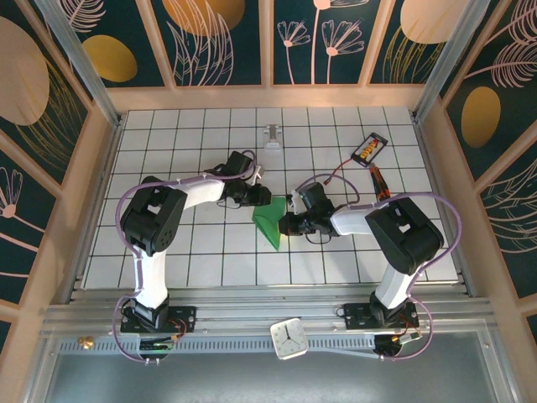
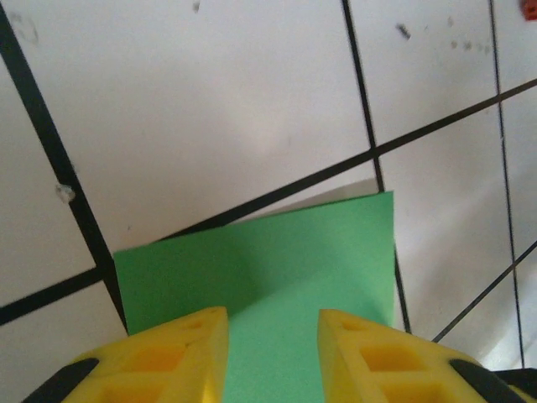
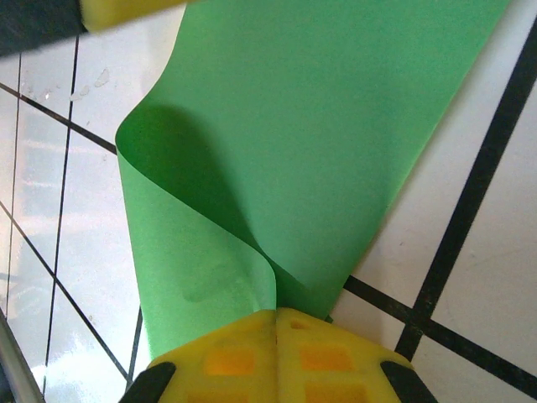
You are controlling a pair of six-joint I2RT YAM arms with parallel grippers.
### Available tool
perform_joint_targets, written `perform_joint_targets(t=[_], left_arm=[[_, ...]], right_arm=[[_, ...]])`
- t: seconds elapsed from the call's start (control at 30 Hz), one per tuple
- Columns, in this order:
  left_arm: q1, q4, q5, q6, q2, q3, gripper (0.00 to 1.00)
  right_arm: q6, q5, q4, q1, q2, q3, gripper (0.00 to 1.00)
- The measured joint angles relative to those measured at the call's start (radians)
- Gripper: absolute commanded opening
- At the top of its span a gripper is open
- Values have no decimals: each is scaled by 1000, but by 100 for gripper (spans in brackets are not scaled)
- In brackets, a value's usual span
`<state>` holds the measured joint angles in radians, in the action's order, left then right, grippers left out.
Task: Fold a paper plane with a square sheet of paper (pick it up from the middle)
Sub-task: Third fold the triangle at the center of the table.
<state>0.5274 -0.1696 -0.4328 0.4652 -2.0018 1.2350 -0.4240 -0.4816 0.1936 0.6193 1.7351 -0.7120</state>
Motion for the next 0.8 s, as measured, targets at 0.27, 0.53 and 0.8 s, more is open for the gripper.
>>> perform_joint_targets(t=[0.27, 0.53, 0.8], left_arm=[[0, 19, 28, 55, 114, -23, 19], [51, 105, 7, 153, 307, -219, 1], [134, 130, -51, 206, 293, -276, 0]], right_arm=[[-1, 4, 1, 2, 0, 2, 0], [-1, 5, 5, 2, 0, 3, 0], [-1, 5, 11, 2, 0, 6, 0]])
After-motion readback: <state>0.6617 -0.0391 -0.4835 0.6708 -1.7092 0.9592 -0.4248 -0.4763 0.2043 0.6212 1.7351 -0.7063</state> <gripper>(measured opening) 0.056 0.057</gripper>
